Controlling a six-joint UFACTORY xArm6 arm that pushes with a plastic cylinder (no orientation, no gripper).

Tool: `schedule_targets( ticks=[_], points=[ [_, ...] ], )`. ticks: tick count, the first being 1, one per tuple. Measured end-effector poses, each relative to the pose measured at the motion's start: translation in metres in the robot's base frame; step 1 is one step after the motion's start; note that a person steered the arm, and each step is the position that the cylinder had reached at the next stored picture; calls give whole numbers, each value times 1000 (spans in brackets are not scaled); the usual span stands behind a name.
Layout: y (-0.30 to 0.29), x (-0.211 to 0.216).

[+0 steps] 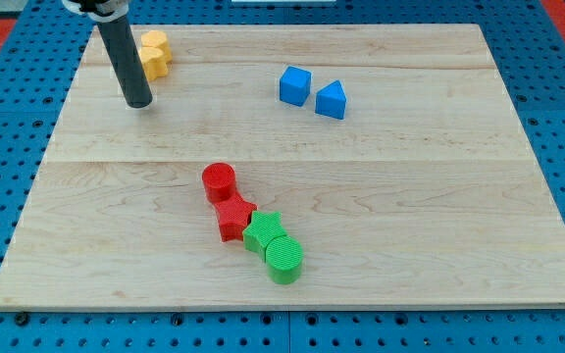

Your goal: Point your arm at center

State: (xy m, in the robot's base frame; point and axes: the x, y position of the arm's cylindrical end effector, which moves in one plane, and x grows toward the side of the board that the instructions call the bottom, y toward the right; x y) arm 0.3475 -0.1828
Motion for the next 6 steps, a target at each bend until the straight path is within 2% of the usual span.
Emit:
schedule_targets(
  ticks=[3,4,5,6],
  points=[
    [4,0],
    [23,0],
    [97,25],
    [201,59]
  ],
)
